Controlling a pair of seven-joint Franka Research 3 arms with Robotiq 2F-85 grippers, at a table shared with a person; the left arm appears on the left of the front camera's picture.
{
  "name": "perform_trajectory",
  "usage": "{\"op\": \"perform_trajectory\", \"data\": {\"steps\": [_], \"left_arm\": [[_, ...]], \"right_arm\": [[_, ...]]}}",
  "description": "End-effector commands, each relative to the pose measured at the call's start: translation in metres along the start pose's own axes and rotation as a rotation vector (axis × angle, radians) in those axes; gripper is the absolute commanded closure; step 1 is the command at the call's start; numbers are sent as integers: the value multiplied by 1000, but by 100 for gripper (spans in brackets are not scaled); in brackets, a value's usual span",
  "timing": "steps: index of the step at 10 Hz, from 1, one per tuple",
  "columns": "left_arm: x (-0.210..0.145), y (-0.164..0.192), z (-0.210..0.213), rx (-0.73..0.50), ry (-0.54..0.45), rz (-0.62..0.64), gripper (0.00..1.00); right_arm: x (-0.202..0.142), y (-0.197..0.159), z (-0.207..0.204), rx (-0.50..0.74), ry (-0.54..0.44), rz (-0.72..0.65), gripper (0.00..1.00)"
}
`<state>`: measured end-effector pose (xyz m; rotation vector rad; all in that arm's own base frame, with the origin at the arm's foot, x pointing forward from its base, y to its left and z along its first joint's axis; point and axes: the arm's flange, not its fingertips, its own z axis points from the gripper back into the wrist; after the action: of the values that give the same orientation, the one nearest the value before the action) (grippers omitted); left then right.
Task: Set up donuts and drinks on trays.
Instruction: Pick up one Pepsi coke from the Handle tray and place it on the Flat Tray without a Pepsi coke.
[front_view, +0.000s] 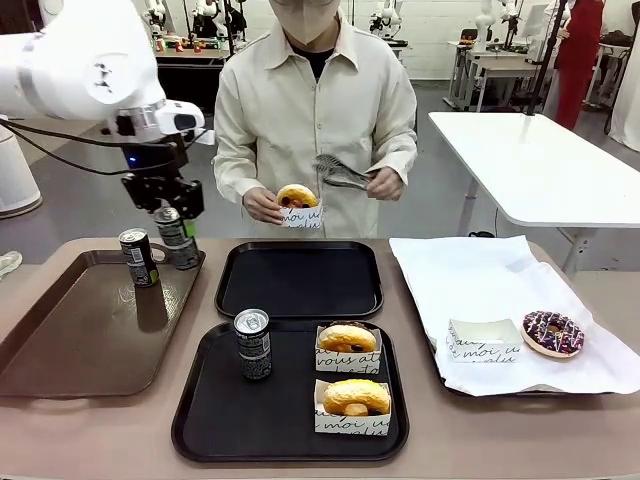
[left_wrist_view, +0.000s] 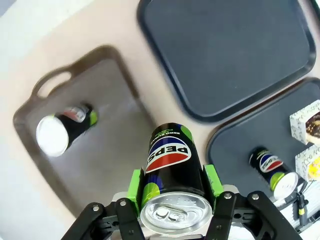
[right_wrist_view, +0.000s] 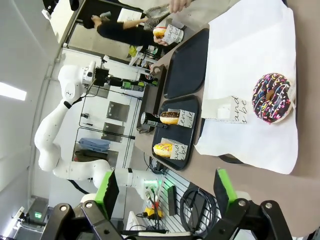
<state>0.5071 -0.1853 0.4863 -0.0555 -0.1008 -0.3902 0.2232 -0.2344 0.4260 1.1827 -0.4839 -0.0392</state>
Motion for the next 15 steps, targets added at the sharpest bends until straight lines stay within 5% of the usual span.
{"op": "perform_trajectory", "data": {"steps": [1,4,7,9,15], "left_arm": [[20,-10,-10,-45,-33,-82,41],[19,-17,-31,-24,42,-89,41],[-86,19,-3,8,281,-98,41],[-117,22,3,4,270,-91,41],[-122,23,3,-9,299,-58,41]], "right_arm": [[2,0,0,23,-23,20,0],[2,0,0,23,-23,20,0],[2,0,0,23,-23,20,0],[2,0,0,23,-23,20,0],[2,0,0,23,-23,20,0]]}}
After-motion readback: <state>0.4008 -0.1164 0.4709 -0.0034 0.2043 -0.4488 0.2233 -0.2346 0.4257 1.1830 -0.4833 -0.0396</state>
